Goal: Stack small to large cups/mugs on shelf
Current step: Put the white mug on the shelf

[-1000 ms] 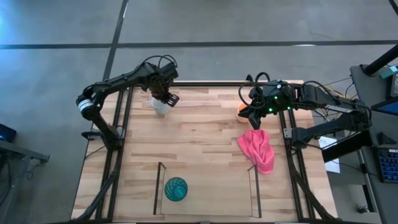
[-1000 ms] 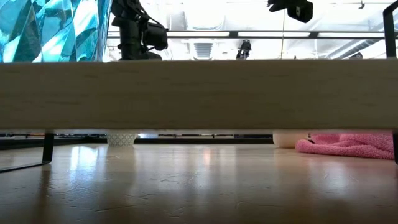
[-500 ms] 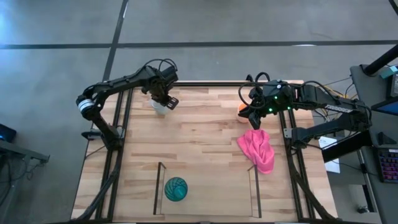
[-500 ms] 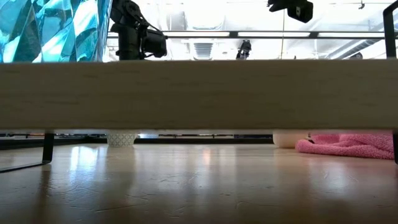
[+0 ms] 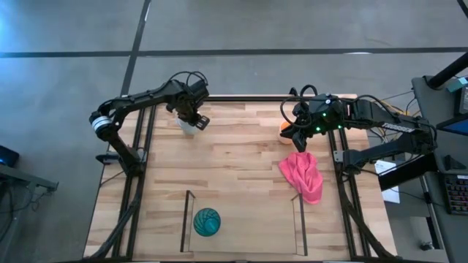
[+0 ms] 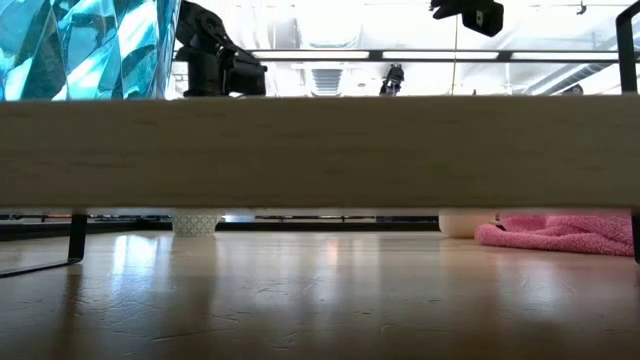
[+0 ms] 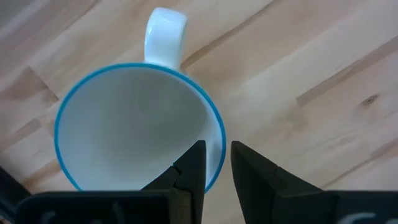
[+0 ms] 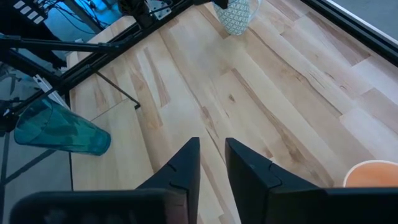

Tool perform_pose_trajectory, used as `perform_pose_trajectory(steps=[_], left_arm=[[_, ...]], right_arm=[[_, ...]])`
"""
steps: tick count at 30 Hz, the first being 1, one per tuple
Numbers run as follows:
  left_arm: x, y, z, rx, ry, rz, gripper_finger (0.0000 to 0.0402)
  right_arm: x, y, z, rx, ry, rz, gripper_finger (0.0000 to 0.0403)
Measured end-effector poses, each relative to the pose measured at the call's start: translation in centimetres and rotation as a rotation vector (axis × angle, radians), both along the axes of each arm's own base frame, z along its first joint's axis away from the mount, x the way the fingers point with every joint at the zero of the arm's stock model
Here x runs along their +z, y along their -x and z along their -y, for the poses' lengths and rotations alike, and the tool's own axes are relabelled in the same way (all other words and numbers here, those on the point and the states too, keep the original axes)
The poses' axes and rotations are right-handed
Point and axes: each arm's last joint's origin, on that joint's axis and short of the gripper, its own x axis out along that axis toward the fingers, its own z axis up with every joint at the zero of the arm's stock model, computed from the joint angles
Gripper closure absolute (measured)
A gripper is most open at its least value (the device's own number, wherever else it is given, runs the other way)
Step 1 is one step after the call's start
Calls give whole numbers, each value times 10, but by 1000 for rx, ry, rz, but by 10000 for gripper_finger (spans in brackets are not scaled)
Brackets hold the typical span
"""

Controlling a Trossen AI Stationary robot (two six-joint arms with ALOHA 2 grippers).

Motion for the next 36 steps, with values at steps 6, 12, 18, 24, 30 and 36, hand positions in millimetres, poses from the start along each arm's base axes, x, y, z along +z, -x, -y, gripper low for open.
perform_pose_trajectory(steps=[6, 12, 18, 24, 30, 36], left_arm=[[0, -1, -1, 0, -10, 13, 340], [0, -3, -2, 0, -25, 33, 340], [0, -4, -3, 1, -29, 39, 340], [-7, -1, -1, 5, -30, 8, 340], [-16, 3, 1, 4, -9, -22, 340], [-18, 3, 2, 1, -11, -30, 351]], right_arm=[[0, 0, 0, 0, 0, 0, 333], [0, 0, 0, 0, 0, 0, 328], [0, 0, 0, 0, 0, 1, 334], [0, 0, 0, 0, 0, 1, 331], [0, 0, 0, 0, 0, 1, 329], [0, 0, 0, 0, 0, 1, 335]])
